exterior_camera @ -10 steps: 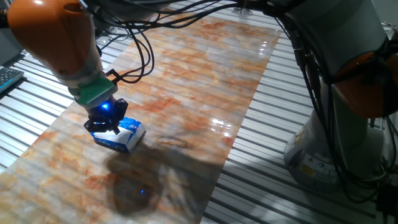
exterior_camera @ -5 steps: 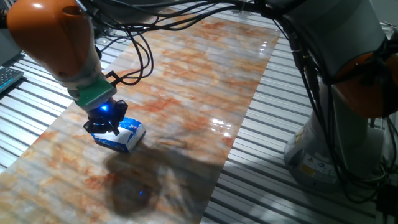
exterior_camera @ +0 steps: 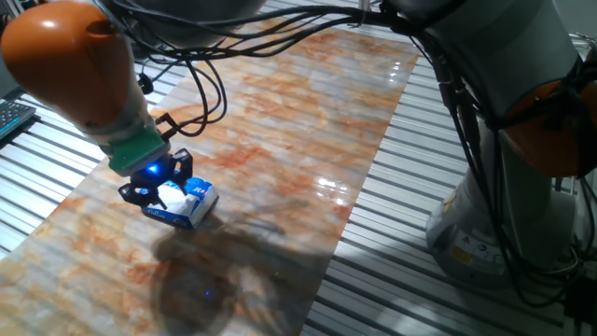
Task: Pull out a napkin
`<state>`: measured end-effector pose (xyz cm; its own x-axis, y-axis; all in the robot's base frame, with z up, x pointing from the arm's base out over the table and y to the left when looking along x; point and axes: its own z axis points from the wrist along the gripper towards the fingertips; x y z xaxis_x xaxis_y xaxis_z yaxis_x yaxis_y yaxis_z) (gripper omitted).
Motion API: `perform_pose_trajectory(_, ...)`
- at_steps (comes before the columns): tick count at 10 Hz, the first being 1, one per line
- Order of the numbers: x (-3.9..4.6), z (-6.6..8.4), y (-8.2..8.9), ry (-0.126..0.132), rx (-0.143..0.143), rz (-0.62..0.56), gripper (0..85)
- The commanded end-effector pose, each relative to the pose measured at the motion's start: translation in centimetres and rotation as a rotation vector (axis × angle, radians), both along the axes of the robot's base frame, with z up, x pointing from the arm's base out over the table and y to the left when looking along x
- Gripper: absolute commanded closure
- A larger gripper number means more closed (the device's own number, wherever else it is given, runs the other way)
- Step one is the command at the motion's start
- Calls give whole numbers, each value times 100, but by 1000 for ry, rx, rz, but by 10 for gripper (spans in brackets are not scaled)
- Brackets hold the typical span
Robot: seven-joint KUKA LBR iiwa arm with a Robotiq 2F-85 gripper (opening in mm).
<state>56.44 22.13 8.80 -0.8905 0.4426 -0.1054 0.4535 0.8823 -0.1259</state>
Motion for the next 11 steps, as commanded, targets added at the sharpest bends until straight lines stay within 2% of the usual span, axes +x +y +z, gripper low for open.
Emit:
perform_pose_trajectory(1, 1, -37, -5, -5, -4, 3, 170)
perform_pose_trajectory(3, 16, -72, -32, -5, 8, 24, 170)
perform_pose_trajectory(4, 17, -91, -52, -3, 30, 43, 340)
perform_pose_trajectory(5, 13, -117, -62, -1, 32, 54, 340)
perform_pose_trajectory(6, 8, -120, -60, 4, 29, 61, 510)
perform_pose_trajectory(7, 1, -111, -52, 8, 36, 63, 510)
perform_pose_trajectory(8, -11, -106, -42, 5, 30, 59, 340)
perform_pose_trajectory(9, -27, -70, -38, 3, 17, 51, 340)
perform_pose_trajectory(11, -22, -77, -55, 1, 18, 52, 340)
